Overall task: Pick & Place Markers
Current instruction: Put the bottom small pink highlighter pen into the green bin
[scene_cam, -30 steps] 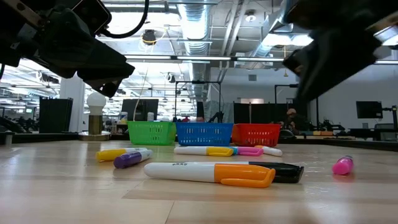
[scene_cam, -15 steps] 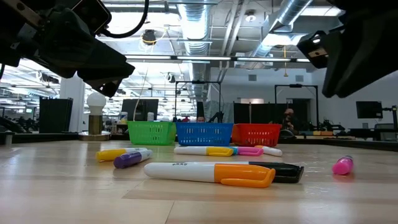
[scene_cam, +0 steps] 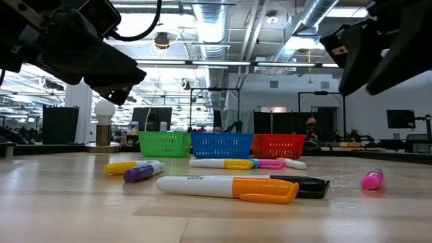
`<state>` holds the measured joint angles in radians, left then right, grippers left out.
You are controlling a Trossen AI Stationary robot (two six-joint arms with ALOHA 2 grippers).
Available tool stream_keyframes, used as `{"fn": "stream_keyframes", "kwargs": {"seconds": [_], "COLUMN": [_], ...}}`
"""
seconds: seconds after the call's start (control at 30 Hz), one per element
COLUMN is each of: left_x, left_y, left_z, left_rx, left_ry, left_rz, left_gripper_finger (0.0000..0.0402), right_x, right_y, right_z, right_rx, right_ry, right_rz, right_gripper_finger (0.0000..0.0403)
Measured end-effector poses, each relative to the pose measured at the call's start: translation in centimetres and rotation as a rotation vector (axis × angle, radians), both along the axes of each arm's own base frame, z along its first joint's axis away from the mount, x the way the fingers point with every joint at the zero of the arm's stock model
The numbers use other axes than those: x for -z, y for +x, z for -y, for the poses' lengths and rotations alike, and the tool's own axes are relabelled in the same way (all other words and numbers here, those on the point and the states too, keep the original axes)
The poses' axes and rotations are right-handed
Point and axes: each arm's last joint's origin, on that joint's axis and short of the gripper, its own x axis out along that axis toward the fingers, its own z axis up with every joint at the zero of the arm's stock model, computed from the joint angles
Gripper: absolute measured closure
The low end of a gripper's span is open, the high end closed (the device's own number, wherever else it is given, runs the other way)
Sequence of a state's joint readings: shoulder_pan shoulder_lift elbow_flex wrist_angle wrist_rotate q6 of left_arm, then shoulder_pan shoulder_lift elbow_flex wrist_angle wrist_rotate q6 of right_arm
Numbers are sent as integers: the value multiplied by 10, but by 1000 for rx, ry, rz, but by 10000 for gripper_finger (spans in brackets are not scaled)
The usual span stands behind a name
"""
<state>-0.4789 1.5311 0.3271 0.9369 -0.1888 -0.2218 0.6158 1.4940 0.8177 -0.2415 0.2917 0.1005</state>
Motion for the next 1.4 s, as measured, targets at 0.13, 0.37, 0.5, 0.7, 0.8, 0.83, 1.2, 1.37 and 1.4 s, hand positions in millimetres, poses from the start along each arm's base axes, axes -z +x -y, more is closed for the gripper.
{"fn": "stream_keyframes", "kwargs": {"seconds": [0.13,0.37,0.5,0.7,0.8,0.83,1.2,1.37,1.4], "left_x": [0,0,0,0,1,1,1,1,1], "left_y": [0,0,0,0,-1,-1,-1,-1,-1], "left_z": [0,0,0,0,0,0,0,0,0], "left_rx": [2,2,2,-1,-2,-1,-1,-1,-1], "left_ry": [0,0,0,1,2,2,2,2,2], "left_rz": [0,0,0,-1,-4,-4,-3,-3,-3], "left_gripper_finger": [300,300,300,300,300,300,300,300,300], "right_x": [6,14,17,47,61,65,75,76,76], "right_y": [-3,-7,-5,7,15,17,27,28,28], "right_z": [3,6,8,6,-1,-2,-5,-4,-4], "right_rx": [21,29,34,15,-22,-26,18,47,47], "right_ry": [13,-5,-19,-54,-82,-90,-71,-44,-43], "right_rz": [-15,-30,-44,-103,-110,-124,-154,-163,-163], "right_gripper_finger": [255,253,263,268,264,263,281,325,338]}}
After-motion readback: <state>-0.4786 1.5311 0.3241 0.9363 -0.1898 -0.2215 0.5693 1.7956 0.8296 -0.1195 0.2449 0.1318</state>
